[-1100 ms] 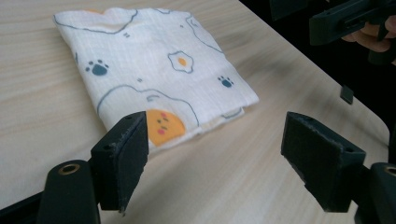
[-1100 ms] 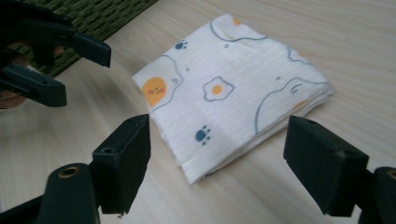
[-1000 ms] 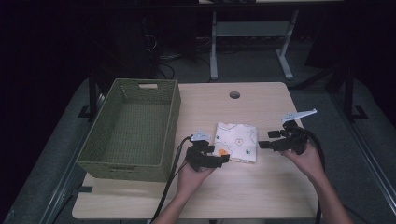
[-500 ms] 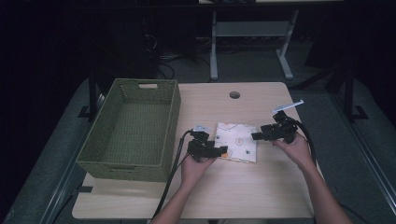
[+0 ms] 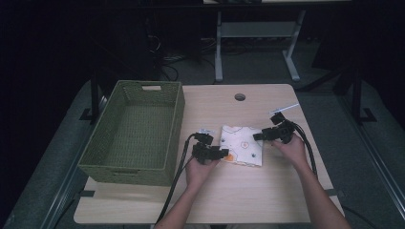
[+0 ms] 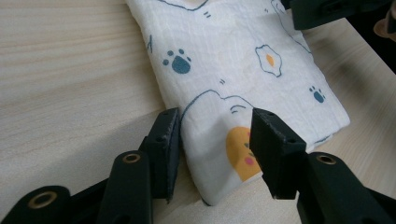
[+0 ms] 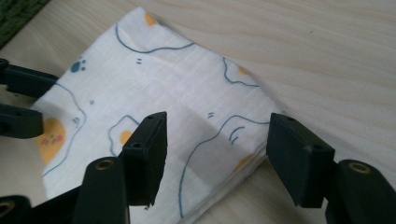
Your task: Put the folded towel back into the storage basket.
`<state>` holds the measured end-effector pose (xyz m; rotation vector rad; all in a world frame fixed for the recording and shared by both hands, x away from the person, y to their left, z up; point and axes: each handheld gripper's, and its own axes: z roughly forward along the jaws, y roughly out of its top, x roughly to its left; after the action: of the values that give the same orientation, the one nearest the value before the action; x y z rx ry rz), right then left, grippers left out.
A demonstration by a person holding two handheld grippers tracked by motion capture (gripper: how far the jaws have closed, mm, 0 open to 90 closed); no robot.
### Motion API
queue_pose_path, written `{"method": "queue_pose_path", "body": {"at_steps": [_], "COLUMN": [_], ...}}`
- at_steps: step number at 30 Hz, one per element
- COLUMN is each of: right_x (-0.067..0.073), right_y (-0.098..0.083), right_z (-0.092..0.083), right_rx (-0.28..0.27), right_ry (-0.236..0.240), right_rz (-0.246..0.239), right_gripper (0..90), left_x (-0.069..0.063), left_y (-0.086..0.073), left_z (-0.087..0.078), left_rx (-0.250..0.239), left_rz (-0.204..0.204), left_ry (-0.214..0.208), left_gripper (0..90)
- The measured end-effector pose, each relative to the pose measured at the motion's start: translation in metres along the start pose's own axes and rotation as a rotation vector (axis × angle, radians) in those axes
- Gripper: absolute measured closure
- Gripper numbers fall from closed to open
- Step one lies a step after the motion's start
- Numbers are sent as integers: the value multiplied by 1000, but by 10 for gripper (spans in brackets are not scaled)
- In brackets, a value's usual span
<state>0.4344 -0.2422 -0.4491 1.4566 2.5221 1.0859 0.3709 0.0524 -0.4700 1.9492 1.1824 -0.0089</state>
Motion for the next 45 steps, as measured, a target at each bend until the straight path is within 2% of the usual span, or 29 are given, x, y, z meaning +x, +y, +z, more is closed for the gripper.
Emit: {"method": "queue_pose_path", "body": {"at_steps": [6,15,18,20,24,28,31,35,37,42,45], "right_x": [-1,0,1,4,7,6,2,-6,-7,-10,-8], "right_y": [4,8,8,7,9,10,8,3,0,-3,-3], "right_z": [5,12,18,19,21,23,23,21,20,13,7], "right_rx": [4,46,65,58,67,63,54,38,30,-26,-37], "right_ry": [-49,-69,-86,-100,-103,-70,-9,86,111,178,201], "right_rz": [4,-4,-19,-34,-48,-40,22,106,126,161,161], "right_gripper": [385,427,477,520,609,728,780,807,812,818,819], "left_x": [-1,-3,-2,-3,-5,-5,-6,-8,-8,-8,-9], "left_y": [-1,-2,-2,-2,-3,-3,-3,-4,-3,-1,1], "left_z": [1,3,2,3,4,5,6,5,3,-6,-10], "left_rx": [9,17,23,20,18,22,26,33,37,25,12], "left_rz": [10,20,32,33,50,55,67,68,67,73,64], "left_ry": [-2,-14,-13,-12,-5,-11,-16,-26,-32,-44,-58], "left_gripper": [611,683,708,719,730,768,809,845,853,859,859]}}
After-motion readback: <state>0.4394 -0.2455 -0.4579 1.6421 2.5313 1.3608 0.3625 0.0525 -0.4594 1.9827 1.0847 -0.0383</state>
